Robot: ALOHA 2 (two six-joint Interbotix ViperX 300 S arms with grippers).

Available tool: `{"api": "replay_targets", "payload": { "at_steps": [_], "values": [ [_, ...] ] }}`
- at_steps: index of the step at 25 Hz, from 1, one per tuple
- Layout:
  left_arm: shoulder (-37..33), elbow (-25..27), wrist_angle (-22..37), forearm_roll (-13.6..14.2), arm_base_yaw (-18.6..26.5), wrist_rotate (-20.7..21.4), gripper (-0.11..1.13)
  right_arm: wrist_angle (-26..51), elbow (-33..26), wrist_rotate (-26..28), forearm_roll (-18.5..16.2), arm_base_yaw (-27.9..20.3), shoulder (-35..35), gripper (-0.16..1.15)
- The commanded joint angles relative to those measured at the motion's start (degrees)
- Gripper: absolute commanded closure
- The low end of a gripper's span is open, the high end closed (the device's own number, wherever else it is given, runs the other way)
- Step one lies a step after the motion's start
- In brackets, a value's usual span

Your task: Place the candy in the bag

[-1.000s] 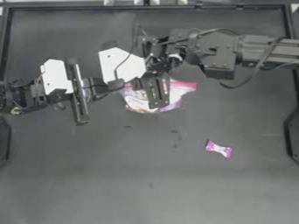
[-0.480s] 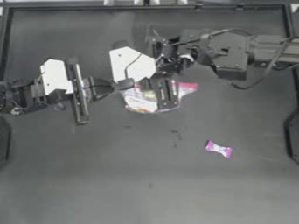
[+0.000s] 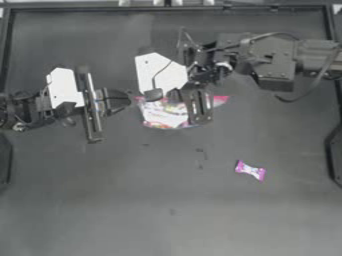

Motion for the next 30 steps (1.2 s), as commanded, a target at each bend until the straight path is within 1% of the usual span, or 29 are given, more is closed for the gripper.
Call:
{"api": "replay_targets", "payload": {
  "at_steps": [1,16,21,30],
  "values": [
    [-2.72,0.00,-0.26,-0.18,0.35,-0.09,0.95,0.79,1.41,0.79,-1.05,-1.05,-3.25,0.93],
    [-2.55,0.00,-0.26,-0.18,0.35,-0.09,0.95,0.44,5.89,2.64,-1.67,-1.32,-6.68,0.93],
    [-2.20,0.00,-0.26,-0.18,0.35,-0.09,0.95,-0.09,7.73,3.78,-2.81,-1.58,-8.35,0.93],
    [-0.97,0.00,-1.23,-0.26,0.35,-0.18,0.95,-1.41,10.99,4.92,-2.81,-1.93,-10.81,0.93]
  ]
}}
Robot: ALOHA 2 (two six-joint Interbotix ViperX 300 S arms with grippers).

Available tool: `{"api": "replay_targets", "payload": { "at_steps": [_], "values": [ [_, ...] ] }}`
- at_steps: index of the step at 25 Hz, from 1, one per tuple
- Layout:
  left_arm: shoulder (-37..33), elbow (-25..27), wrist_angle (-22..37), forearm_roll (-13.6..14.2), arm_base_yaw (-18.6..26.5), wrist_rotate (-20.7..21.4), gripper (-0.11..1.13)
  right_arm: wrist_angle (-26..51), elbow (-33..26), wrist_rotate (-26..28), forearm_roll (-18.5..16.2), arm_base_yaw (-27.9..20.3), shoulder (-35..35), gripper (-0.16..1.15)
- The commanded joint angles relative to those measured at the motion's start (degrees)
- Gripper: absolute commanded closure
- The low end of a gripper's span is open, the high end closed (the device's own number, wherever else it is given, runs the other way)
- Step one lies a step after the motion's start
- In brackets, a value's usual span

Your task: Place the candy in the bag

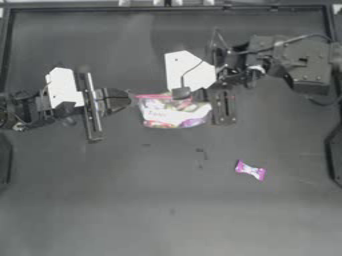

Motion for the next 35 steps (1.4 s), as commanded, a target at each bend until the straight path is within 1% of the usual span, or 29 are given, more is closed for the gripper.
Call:
{"api": "replay_targets", "payload": {
  "at_steps": [1,22,35],
  "values": [
    [-0.88,0.00,-0.62,-0.18,0.35,-0.09,0.95,0.18,1.23,0.53,-0.44,-1.23,-3.08,0.93],
    [-0.09,0.00,-0.62,-0.35,0.00,-0.18,0.95,-3.34,8.35,3.78,-0.53,-1.76,-8.61,0.93],
    [-0.09,0.00,-0.53,-0.35,-0.09,-0.18,0.95,-3.43,11.69,4.57,-0.44,-2.90,-10.72,0.93]
  ]
}}
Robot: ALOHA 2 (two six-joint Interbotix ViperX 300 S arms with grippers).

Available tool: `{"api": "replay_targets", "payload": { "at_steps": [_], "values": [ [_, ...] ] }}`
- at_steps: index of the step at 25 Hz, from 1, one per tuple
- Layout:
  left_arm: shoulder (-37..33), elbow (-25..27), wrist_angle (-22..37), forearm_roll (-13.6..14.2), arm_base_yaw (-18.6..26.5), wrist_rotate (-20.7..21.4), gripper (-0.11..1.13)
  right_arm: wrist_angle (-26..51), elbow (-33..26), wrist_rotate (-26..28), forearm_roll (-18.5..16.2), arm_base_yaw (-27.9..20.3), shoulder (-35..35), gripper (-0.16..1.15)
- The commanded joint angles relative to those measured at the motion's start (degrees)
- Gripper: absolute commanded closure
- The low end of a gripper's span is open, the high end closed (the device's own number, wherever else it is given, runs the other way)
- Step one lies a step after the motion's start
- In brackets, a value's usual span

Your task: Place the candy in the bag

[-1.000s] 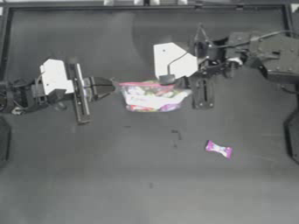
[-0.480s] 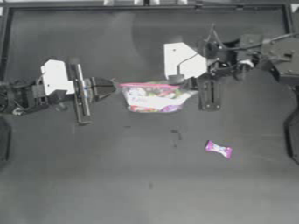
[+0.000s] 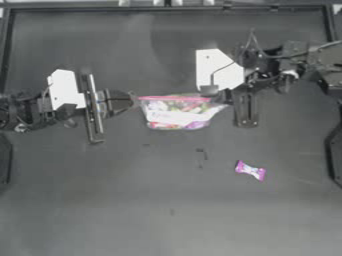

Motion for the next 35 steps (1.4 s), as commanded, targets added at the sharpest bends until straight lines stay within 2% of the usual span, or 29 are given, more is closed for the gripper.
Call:
{"api": "replay_targets", "payload": {
  "at_steps": [1,35],
  "values": [
    [-0.70,0.18,0.00,-0.35,0.35,0.00,0.95,0.70,1.41,0.88,-0.44,-1.58,-2.37,0.93],
    [-0.35,0.26,0.18,-0.35,0.35,-0.09,0.95,-0.79,7.38,1.58,-0.18,-3.08,-6.15,0.93]
  ]
}}
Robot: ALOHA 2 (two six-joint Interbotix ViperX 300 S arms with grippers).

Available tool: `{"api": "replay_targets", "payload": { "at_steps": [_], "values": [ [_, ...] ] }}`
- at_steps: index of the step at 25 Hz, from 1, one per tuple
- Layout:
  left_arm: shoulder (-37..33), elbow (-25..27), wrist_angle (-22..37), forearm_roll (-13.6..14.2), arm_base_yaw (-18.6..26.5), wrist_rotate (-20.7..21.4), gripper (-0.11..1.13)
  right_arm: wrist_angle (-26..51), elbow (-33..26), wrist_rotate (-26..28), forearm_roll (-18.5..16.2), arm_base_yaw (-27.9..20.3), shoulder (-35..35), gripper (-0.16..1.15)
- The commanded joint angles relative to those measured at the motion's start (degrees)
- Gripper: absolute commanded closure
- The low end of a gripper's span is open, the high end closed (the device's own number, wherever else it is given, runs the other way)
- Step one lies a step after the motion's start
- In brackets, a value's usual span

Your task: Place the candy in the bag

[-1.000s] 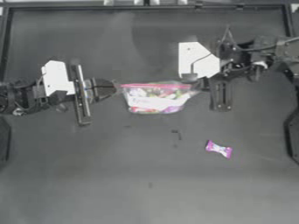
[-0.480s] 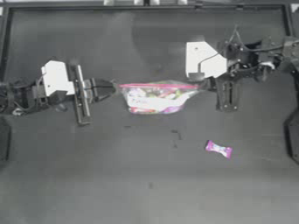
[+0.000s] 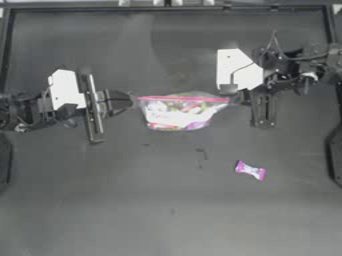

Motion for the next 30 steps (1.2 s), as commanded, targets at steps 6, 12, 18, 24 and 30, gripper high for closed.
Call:
{"api": "replay_targets", "payload": {
  "at_steps": [6,12,18,24,30],
  "values": [
    [-0.18,-0.18,-0.09,-0.26,0.35,-0.18,0.95,0.44,0.44,0.35,0.00,-1.05,-2.11,0.93],
    [-0.09,-0.53,-0.09,-0.26,-0.09,-0.35,0.95,0.18,0.44,0.35,0.62,-1.05,-2.81,0.93],
    [-0.62,-1.41,0.79,-0.53,-1.41,-0.35,0.95,0.18,0.26,0.44,1.49,-0.44,-3.78,0.93],
    [-3.16,-2.64,3.96,-0.53,-2.46,-0.35,0.95,0.18,0.18,2.02,1.76,0.88,-5.98,0.93],
    [-6.77,-3.16,8.35,-0.53,-4.48,-0.35,0.95,-0.35,0.35,4.39,1.49,3.52,-7.47,0.93]
  ]
}}
